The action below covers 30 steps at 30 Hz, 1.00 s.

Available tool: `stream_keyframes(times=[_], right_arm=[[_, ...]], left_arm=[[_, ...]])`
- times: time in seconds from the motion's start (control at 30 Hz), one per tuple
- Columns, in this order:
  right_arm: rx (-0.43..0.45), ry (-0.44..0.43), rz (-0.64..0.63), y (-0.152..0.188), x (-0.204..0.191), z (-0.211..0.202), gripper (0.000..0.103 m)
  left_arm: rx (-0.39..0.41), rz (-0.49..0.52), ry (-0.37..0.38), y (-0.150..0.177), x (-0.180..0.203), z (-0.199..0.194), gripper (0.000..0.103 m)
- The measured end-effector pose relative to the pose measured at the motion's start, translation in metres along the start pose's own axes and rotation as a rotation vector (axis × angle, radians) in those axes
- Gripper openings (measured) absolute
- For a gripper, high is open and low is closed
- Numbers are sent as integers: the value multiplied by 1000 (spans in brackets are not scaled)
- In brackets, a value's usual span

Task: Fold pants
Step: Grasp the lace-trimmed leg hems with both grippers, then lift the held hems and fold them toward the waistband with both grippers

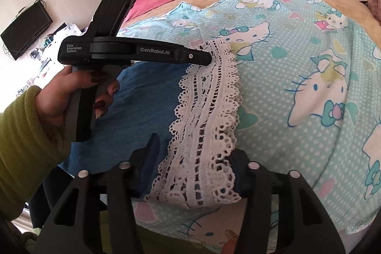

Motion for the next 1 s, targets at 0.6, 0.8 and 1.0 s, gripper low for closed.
stream_keyframes(times=[0.6, 0.8, 1.0], right_arm=[[127, -128, -160, -50, -70, -26, 25], [117, -176, -268, -70, -124, -9, 25], [50, -201, -365, -71, -172, 23, 26]], left_arm=[[204, -113, 78, 4, -28, -92, 14], [257, -180, 41, 23, -66, -124, 14], [264, -300, -5, 57, -114, -140, 17]])
Point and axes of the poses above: each gripper's, at about its wrist camera, not at the fingertips, and z roughly the way its jaws point, x to its right, y to its underside, the point moved 4 cm from there along z, roughly the way its jaws point, and after that the axes turned 7 degrees about -z, right-handed, at the moved point
